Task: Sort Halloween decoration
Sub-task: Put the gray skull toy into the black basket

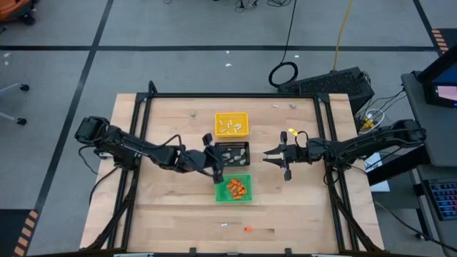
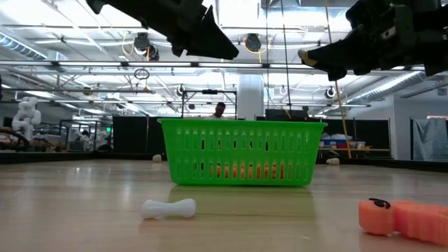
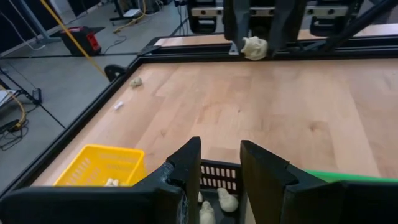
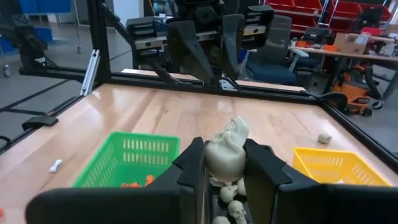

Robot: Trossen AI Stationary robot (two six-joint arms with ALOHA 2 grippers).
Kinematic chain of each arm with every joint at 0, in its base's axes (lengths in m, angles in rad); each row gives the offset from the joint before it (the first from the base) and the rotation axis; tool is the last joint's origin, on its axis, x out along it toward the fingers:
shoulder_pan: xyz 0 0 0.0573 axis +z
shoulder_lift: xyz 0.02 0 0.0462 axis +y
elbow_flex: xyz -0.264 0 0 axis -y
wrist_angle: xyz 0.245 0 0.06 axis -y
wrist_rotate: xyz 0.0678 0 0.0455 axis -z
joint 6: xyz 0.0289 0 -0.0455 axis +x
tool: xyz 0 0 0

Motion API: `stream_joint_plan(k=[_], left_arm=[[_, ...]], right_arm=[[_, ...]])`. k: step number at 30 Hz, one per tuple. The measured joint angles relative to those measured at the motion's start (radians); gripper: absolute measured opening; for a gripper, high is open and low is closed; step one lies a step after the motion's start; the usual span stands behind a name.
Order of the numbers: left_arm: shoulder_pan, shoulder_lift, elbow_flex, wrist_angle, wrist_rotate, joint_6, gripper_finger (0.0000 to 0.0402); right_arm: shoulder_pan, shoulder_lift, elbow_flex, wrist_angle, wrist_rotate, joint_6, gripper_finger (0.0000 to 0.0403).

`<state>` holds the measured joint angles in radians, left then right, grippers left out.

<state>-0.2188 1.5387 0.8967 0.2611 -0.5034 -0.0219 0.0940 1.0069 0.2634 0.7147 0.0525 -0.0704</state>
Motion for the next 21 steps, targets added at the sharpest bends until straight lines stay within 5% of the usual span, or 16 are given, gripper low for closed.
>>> stream_joint_plan(k=[8, 21], left_arm=[[-0.018, 0.0, 0.0, 0.0, 0.0, -0.002, 0.0113], [-0.019, 0.0, 0.0, 0.004, -0.001, -0.002, 0.0113]], right_arm=[[0.0, 0.0, 0.0, 0.001, 0.0, -0.07, 0.0061], [0.0, 0.0, 0.0, 0.015, 0.002, -0.572, 0.0061]])
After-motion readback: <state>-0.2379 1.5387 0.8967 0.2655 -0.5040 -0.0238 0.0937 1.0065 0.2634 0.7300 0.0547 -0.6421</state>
